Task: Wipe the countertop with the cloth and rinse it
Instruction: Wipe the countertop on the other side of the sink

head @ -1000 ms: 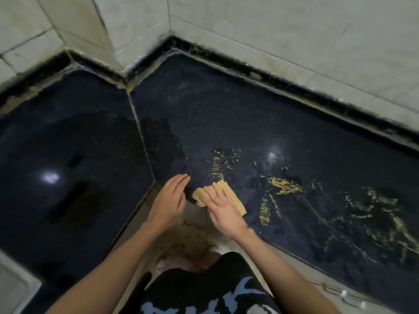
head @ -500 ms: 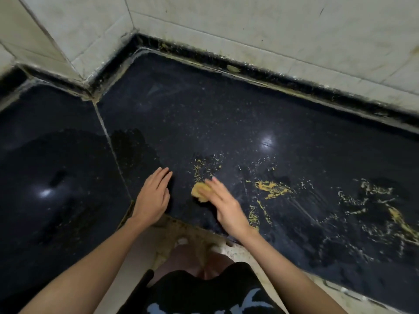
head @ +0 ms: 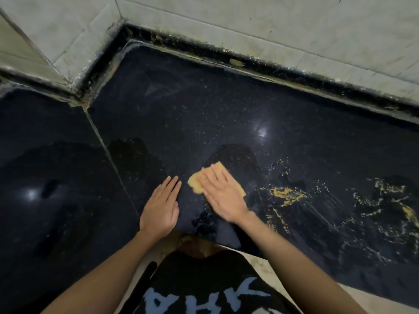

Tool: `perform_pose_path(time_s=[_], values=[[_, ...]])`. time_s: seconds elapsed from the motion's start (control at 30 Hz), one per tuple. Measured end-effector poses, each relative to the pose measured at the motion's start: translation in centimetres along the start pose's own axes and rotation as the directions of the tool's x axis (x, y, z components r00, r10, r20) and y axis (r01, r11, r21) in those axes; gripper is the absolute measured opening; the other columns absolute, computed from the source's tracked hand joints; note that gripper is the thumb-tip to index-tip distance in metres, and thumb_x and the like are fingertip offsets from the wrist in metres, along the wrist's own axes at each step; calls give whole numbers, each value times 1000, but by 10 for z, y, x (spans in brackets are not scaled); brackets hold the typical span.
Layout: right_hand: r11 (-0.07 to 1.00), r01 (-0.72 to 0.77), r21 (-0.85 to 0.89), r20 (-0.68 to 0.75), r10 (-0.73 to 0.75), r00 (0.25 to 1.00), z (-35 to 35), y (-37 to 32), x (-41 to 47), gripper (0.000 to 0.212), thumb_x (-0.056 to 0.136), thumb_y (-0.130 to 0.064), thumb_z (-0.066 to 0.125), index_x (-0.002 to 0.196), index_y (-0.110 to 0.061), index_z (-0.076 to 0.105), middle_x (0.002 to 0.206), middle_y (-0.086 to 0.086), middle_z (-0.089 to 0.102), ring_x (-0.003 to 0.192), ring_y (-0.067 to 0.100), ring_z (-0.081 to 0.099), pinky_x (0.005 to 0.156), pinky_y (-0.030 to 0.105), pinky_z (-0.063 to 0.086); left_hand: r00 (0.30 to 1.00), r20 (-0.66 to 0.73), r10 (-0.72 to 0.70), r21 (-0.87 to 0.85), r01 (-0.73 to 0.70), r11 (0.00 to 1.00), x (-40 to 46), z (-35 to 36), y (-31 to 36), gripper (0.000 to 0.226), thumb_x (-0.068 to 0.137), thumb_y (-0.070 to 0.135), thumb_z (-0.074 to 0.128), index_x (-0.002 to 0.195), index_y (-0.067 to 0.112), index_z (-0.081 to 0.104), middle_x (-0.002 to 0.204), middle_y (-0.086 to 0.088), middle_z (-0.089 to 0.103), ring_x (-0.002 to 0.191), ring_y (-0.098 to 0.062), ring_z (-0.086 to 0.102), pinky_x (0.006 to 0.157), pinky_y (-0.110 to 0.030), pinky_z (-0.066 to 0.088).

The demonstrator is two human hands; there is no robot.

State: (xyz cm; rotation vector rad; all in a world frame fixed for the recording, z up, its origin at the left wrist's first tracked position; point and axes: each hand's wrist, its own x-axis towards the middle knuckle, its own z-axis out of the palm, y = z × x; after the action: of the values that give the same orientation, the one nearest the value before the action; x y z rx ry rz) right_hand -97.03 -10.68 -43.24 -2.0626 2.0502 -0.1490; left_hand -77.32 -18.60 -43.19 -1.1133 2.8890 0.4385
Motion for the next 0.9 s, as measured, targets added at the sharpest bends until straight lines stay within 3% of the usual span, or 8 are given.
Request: perform_pose_path(time_s=[0.1, 0.17, 0.27, 0.37, 0.47, 0.6, 0.73, 0.9], values=[[977, 215, 16, 83, -215, 973, 12, -16, -35, 44, 100, -34, 24, 141, -24, 37, 148, 1, 36, 141, 25, 21, 115, 43, 9, 1000, -4, -2, -15, 2, 1000, 0, 4, -2, 53, 88, 23, 30, 134, 2, 45, 142, -10, 44, 133, -23, 35, 110, -31, 17], [971, 225, -77, 79, -219, 973, 11, 5, -33, 45, 100, -41, 17, 139, -33, 37, 149, -5, 34, 141, 25, 19, 114, 50, 9, 1000, 11, -5, -6, 5, 1000, 0, 4, -3, 53, 89, 23, 29, 136, 3, 43, 143, -9, 42, 135, -23, 33, 111, -32, 17], [993, -27, -117, 77, 36, 996, -6, 33, -1, 56, 98, -47, 4, 139, -32, 39, 149, 0, 35, 140, 34, 22, 110, 60, 17, 1000, 11, -13, 19, 12, 1000, 0, 4, -3, 54, 89, 25, 27, 137, 4, 42, 145, -8, 40, 136, -22, 32, 112, -31, 15], [966, -256, -43, 64, 259, 964, -15, 36, 40, 61, 93, -48, 0, 147, -28, 23, 156, 3, 15, 144, 28, 1, 113, 51, -3, 1000, 11, -14, 34, 14, 999, 0, 5, -2, 56, 90, 27, 24, 139, 5, 39, 147, -6, 37, 138, -20, 28, 114, -32, 18], [920, -391, -36, 29, 392, 920, -11, 9, 59, 50, 101, -38, 14, 148, -23, 15, 157, 8, 5, 144, 25, -4, 111, 51, -11, 1000, 4, -16, 25, 16, 1000, 0, 5, -2, 56, 90, 27, 22, 139, 5, 40, 146, -7, 38, 138, -21, 29, 113, -35, 21], [980, -177, -89, 6, 178, 984, 6, -37, 10, 49, 99, -36, 20, 144, -21, 31, 151, 14, 27, 141, 30, 21, 112, 54, 0, 1000, -1, -7, -1, 7, 1000, 0, 5, -2, 55, 90, 25, 24, 136, 2, 43, 144, -9, 41, 136, -23, 32, 112, -36, 24], [984, -5, -178, 75, 19, 997, 4, -11, -39, 48, 98, -41, 20, 142, -26, 34, 149, 8, 34, 138, 26, 29, 111, 56, 8, 1000, -6, -10, -14, 10, 1000, -1, 4, -1, 54, 90, 25, 24, 136, 3, 42, 145, -8, 40, 137, -22, 31, 112, -38, 28], [903, -408, -137, 25, 415, 909, -14, 42, 13, 58, 96, -43, 5, 148, -23, 20, 156, 11, 14, 144, 28, 7, 113, 48, -7, 1000, 8, -6, 13, 5, 1000, -1, 2, -2, 55, 90, 26, 23, 137, 4, 42, 145, -7, 40, 137, -22, 31, 112, -36, 25]])
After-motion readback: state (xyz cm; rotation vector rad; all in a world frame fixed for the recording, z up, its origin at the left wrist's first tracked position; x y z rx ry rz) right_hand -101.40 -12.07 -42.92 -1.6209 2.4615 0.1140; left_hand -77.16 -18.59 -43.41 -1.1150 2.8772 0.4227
